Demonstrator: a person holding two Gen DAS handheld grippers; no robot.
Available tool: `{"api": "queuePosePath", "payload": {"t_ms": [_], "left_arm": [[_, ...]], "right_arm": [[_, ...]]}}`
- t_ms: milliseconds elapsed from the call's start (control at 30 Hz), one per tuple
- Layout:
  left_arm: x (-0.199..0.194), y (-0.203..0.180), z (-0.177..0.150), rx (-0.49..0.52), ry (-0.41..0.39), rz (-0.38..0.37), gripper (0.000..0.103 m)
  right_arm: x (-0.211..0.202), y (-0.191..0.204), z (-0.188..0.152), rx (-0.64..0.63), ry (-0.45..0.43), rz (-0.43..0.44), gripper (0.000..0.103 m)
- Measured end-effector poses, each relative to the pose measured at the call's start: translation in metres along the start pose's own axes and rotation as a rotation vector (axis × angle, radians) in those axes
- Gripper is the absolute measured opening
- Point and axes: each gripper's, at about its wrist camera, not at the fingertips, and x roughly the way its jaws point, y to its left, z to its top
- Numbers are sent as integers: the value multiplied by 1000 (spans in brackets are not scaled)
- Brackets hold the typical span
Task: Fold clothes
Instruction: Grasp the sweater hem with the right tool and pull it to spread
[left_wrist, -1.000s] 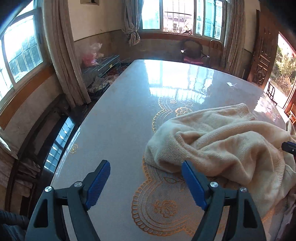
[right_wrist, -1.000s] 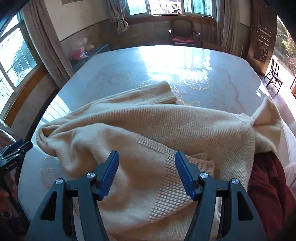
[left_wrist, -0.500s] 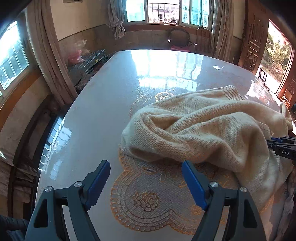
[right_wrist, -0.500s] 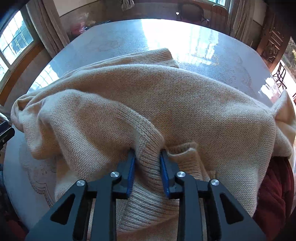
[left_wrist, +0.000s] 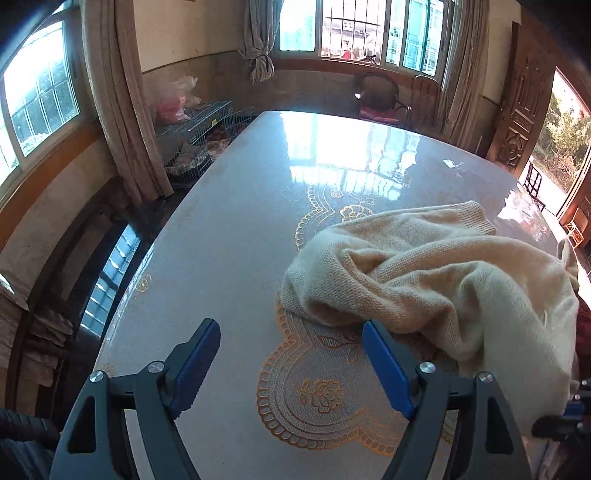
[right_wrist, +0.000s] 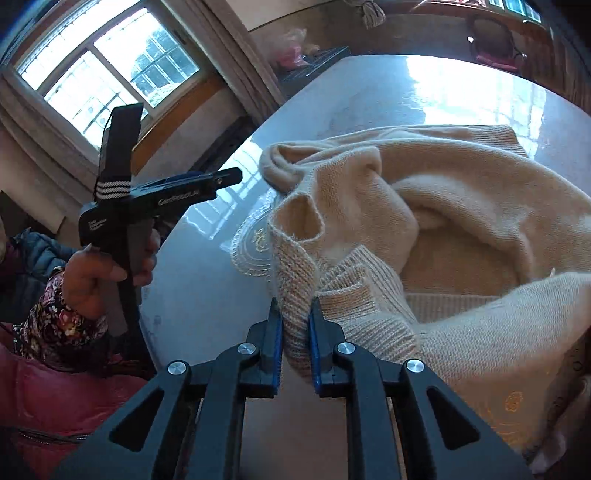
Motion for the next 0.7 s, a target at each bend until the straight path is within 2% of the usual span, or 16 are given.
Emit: {"api": "queuePosePath", "payload": {"t_ms": [200,400,500,533,600,633,700], "left_arm": [[-24,15,19,47,-81,55,82],[-15,-2,8,119,-44,31,82],[0,-20,-7,180,-2,12,82],[6,-27,-12,207,11,5,82],[17,-40,-22,259,35,-1,82],[21,-44,-26,273,41,-5,82],[28,-52,-33,293,49,-13,82]], "right_arm": [[52,72,-9,-114,122,202,13],[98,126,-32,-249,276,321,14],[102,128,-39,-259,301,308,23],[98,126,-40,-267,287,264,25],[80,112,-37,-245,234,184,38],[68,102,-35,-213,198,160,42],[37,74,-30,-111,82,141,50]]}}
